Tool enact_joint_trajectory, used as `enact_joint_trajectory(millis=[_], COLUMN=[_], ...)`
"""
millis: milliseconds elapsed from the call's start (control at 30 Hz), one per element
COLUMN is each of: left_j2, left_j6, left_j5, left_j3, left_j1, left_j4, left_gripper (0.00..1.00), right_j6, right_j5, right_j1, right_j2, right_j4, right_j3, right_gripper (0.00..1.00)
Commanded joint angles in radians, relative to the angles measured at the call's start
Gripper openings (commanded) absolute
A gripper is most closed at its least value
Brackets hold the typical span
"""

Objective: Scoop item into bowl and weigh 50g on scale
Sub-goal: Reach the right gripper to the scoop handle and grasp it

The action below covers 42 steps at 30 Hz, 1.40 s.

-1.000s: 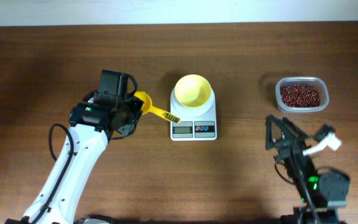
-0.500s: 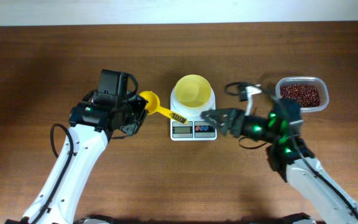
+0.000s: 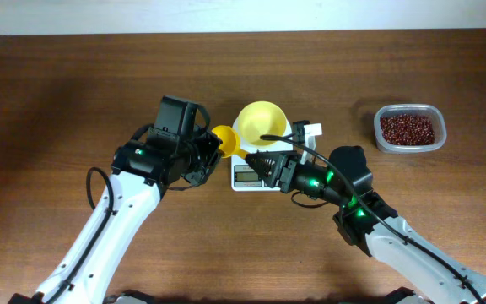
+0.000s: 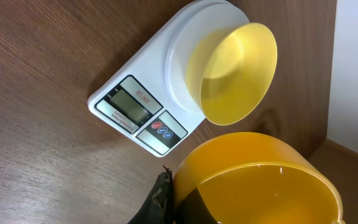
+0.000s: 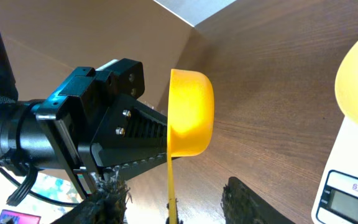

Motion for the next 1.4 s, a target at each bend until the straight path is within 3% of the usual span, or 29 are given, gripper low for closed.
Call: enact_joint_trajectory(millis=[0, 433, 667, 1367], left_j2=[-0.009, -0.009, -0.009, -0.009], left_j6=[-0.014, -0.014, -0.014, -0.014], left_j5=[-0.014, -0.015, -0.015, -0.014], left_j3=[0.012, 0.012, 0.012, 0.012], left_j1=[-0.003, -0.042, -0.045, -0.045], left_j4=[0.002, 0.033, 0.032, 0.031], left_gripper=[0.0, 0.0, 0.0, 0.0], right_j6=[-0.011, 0.043, 0.051, 0.077], right_j5=[0.021, 0.02, 0.02, -0.034], right_j1=[0.006, 0.006, 0.006, 0.006], right_j2=[0.003, 0.003, 0.003, 0.003], right_j4=[0.005, 0.005, 0.005, 0.005], right_j3=[0.016, 0.016, 0.016, 0.016], right_gripper=[0.49, 0.43, 0.3, 0.15])
